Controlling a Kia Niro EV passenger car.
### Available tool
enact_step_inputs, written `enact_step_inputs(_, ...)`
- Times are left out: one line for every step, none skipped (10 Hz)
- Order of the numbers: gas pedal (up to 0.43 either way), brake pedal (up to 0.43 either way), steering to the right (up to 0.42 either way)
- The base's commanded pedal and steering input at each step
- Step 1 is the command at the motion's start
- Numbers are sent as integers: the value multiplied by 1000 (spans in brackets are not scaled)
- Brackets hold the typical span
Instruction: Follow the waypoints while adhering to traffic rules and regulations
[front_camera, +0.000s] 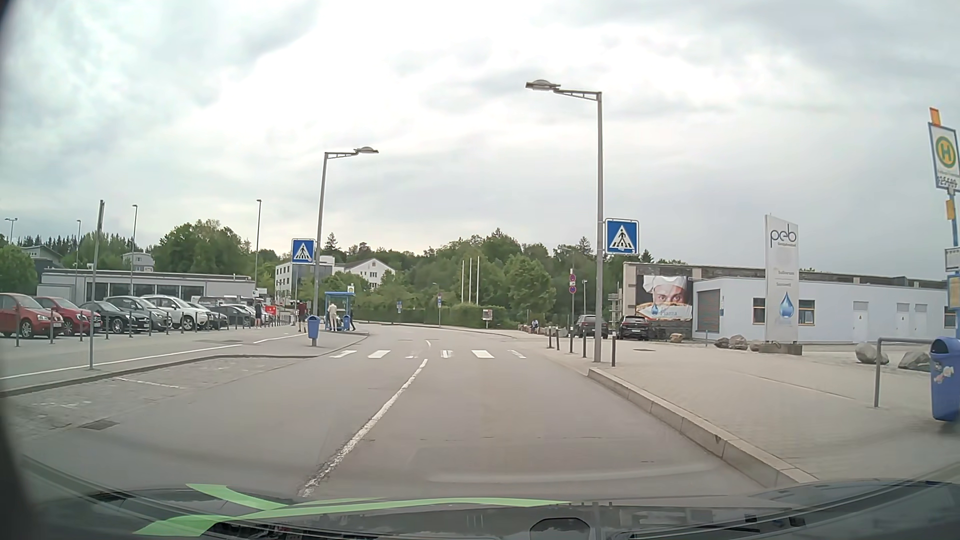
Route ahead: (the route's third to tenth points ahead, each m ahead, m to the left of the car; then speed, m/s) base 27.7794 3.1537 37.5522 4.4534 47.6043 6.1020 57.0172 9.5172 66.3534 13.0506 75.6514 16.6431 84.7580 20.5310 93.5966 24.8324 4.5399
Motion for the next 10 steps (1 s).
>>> enact_step_inputs(79,0,-2)
enact_step_inputs(79,0,-5)
enact_step_inputs(87,0,-7)
enact_step_inputs(87,0,-6)
enact_step_inputs(87,0,-7)
enact_step_inputs(87,0,-8)
enact_step_inputs(87,0,-10)
enact_step_inputs(87,0,-12)
enact_step_inputs(98,0,-16)
enact_step_inputs(98,0,-18)
